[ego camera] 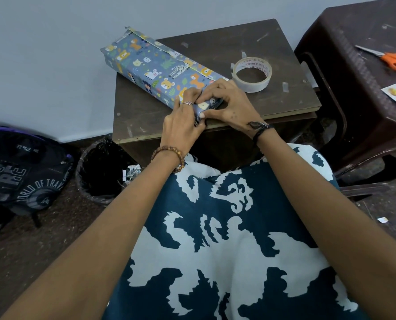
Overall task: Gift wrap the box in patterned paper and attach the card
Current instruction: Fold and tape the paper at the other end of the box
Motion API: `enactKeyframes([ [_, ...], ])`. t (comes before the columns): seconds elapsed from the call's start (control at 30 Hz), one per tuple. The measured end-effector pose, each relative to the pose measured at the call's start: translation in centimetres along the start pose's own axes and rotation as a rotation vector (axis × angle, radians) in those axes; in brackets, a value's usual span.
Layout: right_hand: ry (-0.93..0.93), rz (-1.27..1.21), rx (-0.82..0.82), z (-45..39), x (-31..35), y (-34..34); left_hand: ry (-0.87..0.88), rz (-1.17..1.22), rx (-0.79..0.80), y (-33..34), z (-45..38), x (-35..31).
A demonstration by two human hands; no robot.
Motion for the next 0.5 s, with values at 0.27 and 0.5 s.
enactKeyframes([
  [0.27, 0.119, -0.073, 0.066, -0.5, -0.1, 0.6, -0.021, -0.031, 0.017, 0.0, -0.2, -0.1],
  [0.5, 0.186, -0.079, 0.022, -0.4, 0.7, 0.8, -0.059, -0.024, 0.036, 0.0, -0.2, -0.2],
])
Point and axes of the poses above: each hand's wrist, its own z-axis away from the middle knuckle, its own y-axis out of the palm, x = y × z, the point moved 3 cm from there along -z, towards the middle knuckle, and after that the axes turned 11 degrees about y, right-handed, at the moved point
